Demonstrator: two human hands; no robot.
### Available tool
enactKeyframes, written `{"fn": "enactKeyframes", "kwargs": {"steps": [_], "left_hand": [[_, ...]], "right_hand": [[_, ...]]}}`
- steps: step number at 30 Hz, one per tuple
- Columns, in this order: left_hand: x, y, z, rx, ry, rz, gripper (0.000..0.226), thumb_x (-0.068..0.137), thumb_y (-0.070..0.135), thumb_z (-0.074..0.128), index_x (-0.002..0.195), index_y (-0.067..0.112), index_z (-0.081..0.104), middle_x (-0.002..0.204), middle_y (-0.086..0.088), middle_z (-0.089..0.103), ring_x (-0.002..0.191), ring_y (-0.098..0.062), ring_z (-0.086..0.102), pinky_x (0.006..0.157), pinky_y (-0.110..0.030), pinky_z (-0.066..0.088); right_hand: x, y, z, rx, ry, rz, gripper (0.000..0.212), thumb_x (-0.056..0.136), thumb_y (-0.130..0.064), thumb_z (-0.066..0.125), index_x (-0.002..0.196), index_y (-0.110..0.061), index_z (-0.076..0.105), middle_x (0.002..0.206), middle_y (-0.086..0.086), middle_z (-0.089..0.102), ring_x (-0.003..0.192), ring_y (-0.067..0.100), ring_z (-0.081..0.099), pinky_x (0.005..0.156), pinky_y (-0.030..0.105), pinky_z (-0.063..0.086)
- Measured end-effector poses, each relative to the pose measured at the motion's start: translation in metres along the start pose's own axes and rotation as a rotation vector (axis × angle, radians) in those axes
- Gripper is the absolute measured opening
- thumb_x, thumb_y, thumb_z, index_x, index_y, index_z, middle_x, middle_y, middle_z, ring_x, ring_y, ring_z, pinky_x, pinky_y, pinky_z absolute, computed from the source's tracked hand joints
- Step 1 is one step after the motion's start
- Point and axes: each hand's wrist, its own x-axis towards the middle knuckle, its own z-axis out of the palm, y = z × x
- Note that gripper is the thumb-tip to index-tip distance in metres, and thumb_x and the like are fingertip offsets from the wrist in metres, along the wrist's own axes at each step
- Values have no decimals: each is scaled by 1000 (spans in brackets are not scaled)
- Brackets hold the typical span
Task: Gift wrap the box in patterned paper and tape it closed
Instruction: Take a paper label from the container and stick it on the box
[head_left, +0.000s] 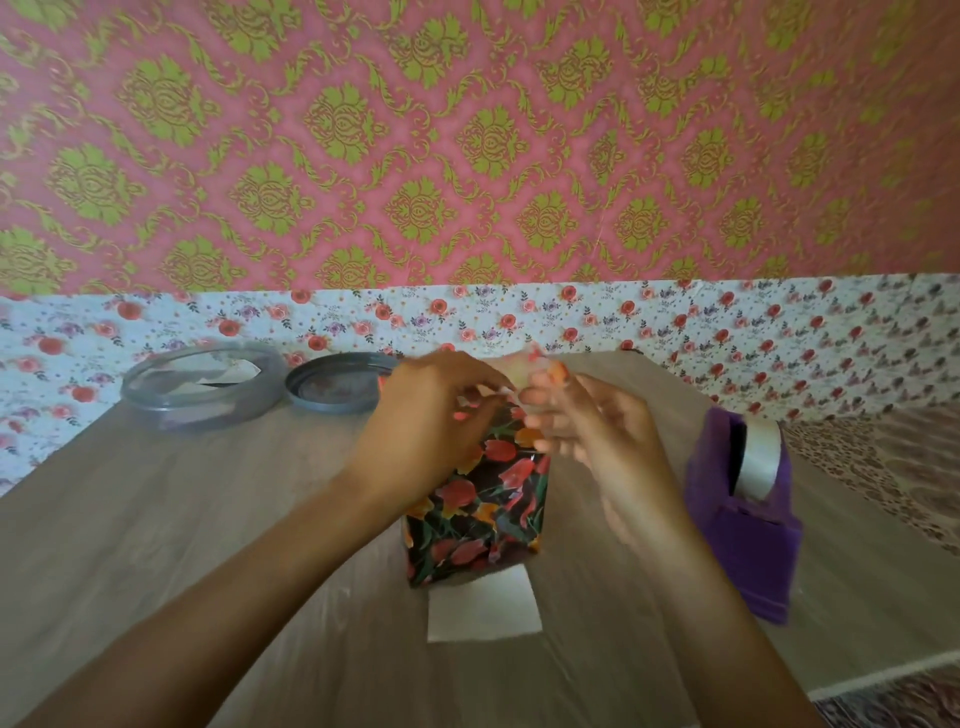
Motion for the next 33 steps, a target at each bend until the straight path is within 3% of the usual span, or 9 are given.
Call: {"fn": "enactKeyframes", "kwargs": {"steps": [6, 8, 11, 14, 19, 24, 27, 30, 33], "left_hand": [[8, -11, 6, 9, -161, -15, 24, 73, 25, 78, 94, 15, 76, 84, -2, 74, 64, -2, 57, 60, -14, 49], [-2, -9, 6, 64, -110, -38, 39, 75, 32, 75, 108, 12, 71, 103, -6, 72, 86, -16, 65, 80, -30, 53], [-63, 6, 3, 198, -28, -119, 63, 92, 52, 42, 144, 17, 37, 152, -10, 30, 140, -34, 25, 115, -43, 15], [-146, 5, 7, 397, -194, -143, 68, 96, 59, 17, 152, 21, 7, 157, -19, 9, 141, -45, 2, 106, -60, 6], [-159, -2, -4, 469, -369, -147, 58, 81, 60, 37, 126, 25, 46, 141, -18, 40, 130, -35, 33, 103, -47, 34], [-159, 3, -9, 311, -489, -32, 34, 82, 49, 43, 75, 30, 69, 81, 13, 64, 72, -9, 60, 64, -21, 46], [-157, 10, -4, 281, -470, 34, 34, 86, 44, 45, 75, 27, 73, 82, 17, 69, 78, -11, 61, 71, -24, 39], [-155, 24, 6, 301, -448, 114, 32, 85, 37, 45, 85, 28, 75, 92, 19, 70, 96, -14, 51, 80, -33, 34], [-153, 29, 27, 286, -549, 197, 36, 79, 33, 45, 103, 29, 72, 106, 16, 68, 100, -15, 46, 85, -35, 39]], "right_hand": [[28, 15, 15, 105, 130, 124, 11, 81, -8, 69, 90, -9, 64, 72, 3, 70, 65, 12, 66, 56, 19, 51], [30, 21, 14, 159, 210, 120, 16, 81, 4, 64, 88, -10, 60, 70, 6, 66, 59, 11, 63, 52, 18, 50], [28, 27, 14, 237, 316, 57, 21, 82, 10, 57, 81, -11, 56, 58, 1, 63, 52, 11, 60, 51, 19, 50], [26, 34, 12, 299, 400, -43, 22, 82, 12, 55, 77, -10, 56, 50, -6, 59, 47, 6, 54, 49, 18, 49], [21, 40, 18, 234, 425, -134, 24, 88, 8, 51, 77, -11, 62, 55, -13, 62, 54, 1, 58, 56, 15, 50], [16, 40, 3, -13, 432, -282, 25, 85, -1, 59, 101, -19, 65, 98, 13, 63, 78, 1, 61, 76, 19, 52], [9, 41, -12, -147, 449, -365, 31, 79, -13, 67, 110, -15, 62, 111, 14, 59, 91, 3, 61, 87, 22, 50], [-6, 44, -30, -488, 569, -511, 41, 77, -21, 73, 114, -8, 62, 107, -15, 47, 100, 2, 53, 92, 30, 49], [-26, 55, -54, -695, 715, -645, 51, 75, -23, 77, 115, 5, 61, 110, -5, 46, 104, 21, 52, 92, 40, 49]]}}
